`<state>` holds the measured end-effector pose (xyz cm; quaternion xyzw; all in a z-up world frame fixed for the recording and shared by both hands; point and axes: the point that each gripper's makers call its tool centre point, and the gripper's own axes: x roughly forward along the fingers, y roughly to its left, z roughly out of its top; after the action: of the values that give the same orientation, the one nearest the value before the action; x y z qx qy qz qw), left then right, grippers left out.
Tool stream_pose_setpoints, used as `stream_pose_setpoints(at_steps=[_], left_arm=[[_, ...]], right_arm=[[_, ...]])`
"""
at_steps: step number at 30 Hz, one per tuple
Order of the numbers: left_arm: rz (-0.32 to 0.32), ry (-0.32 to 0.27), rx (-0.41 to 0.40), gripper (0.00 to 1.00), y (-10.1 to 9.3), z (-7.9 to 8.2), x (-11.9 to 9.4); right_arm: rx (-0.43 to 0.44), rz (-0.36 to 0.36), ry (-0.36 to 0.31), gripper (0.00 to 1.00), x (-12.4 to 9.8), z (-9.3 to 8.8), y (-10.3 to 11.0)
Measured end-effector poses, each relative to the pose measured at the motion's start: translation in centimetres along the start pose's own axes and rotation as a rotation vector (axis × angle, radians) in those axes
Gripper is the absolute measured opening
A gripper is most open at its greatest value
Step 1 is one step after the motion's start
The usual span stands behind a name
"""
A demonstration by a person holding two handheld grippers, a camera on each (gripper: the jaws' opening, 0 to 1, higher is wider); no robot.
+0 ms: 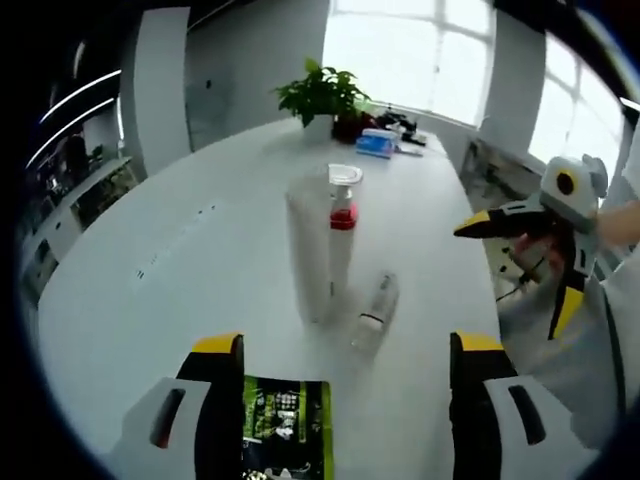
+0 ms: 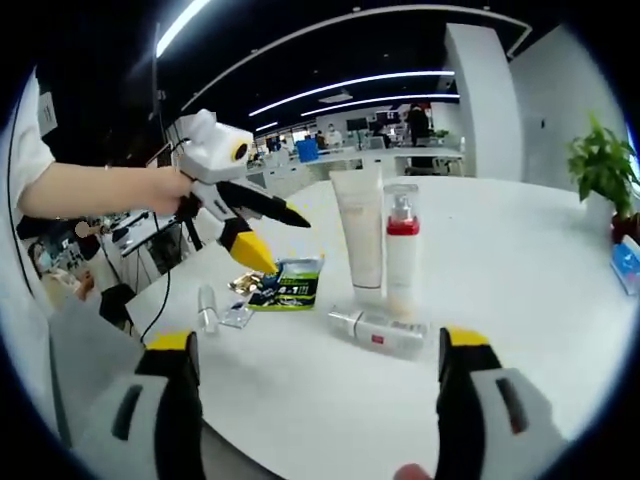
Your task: Arrange the skincare products in the storage area until every visible bottle or jar stands upright without overlapping.
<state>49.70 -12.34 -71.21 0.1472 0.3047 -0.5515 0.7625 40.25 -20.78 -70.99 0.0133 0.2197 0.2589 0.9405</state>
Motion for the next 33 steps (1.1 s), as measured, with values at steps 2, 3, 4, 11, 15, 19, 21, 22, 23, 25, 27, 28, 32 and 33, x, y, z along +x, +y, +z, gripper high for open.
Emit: stream_pose_setpoints(at_steps=[2,3,4,11,15,19,21,22,23,25,27,28,32,33], left_arm=[[0.012,-0.008,-0.013,0.88,-0.6,-0.5,-0.8],[0.021,-0.015,-0.025,0.88,-0.9,-0.8,-1.3],[0.027,-0.023,-0.035,0.90,-1.0,-0.9,-1.6],[0.113,-0.104,-0.123,0.97,-1.4,-1.3,-4.4],[0.150,-0.132,-0.142,0.97,-2.1,-1.4,-5.8],[0.173,-0.150,-0.152,0.97,-3.0,-1.6,-6.8],[0.190,-0.165,-0.161,0.97,-3.4,-1.8,-7.2],[0.196,-0.170,-0.167,0.97,-3.6,-1.9,-7.5],[0.204,-0.175,-0.176,0.97,-3.8,-2.1,-7.7],[0.229,-0.185,-0.192,0.97,-4.0,-2.7,-8.2],[0.239,-0.192,-0.219,0.97,-4.3,-3.3,-8.6],[0.244,-0.200,-0.251,0.97,-4.5,-3.7,-8.9],[0.287,-0.214,-0.284,0.97,-5.1,-5.0,-9.8],[0.299,-0.204,-0.284,0.97,-5.1,-5.5,-9.9]], right_arm=[[-0.003,0.002,-0.002,1.00,-0.2,0.1,0.1],[-0.003,0.002,-0.003,1.00,-0.3,0.2,0.2],[-0.003,0.003,-0.004,1.00,-0.3,0.2,0.2],[-0.003,0.009,-0.003,1.00,-0.9,0.3,0.6],[-0.005,0.012,-0.005,1.00,-1.0,0.3,0.7],[-0.004,0.012,-0.009,1.00,-1.3,0.5,0.9],[-0.002,0.012,-0.012,1.00,-1.4,0.6,1.0],[0.001,0.012,-0.014,1.00,-1.5,0.6,1.0],[0.007,0.012,-0.018,1.00,-1.6,0.7,1.1],[0.018,0.014,-0.028,1.00,-1.8,0.9,1.2],[0.015,0.014,-0.028,1.00,-1.9,0.9,1.3],[0.015,0.014,-0.027,1.00,-2.0,0.9,1.3],[0.012,0.017,-0.028,1.00,-2.2,0.9,1.5],[0.010,0.018,-0.026,1.00,-2.3,0.9,1.6]])
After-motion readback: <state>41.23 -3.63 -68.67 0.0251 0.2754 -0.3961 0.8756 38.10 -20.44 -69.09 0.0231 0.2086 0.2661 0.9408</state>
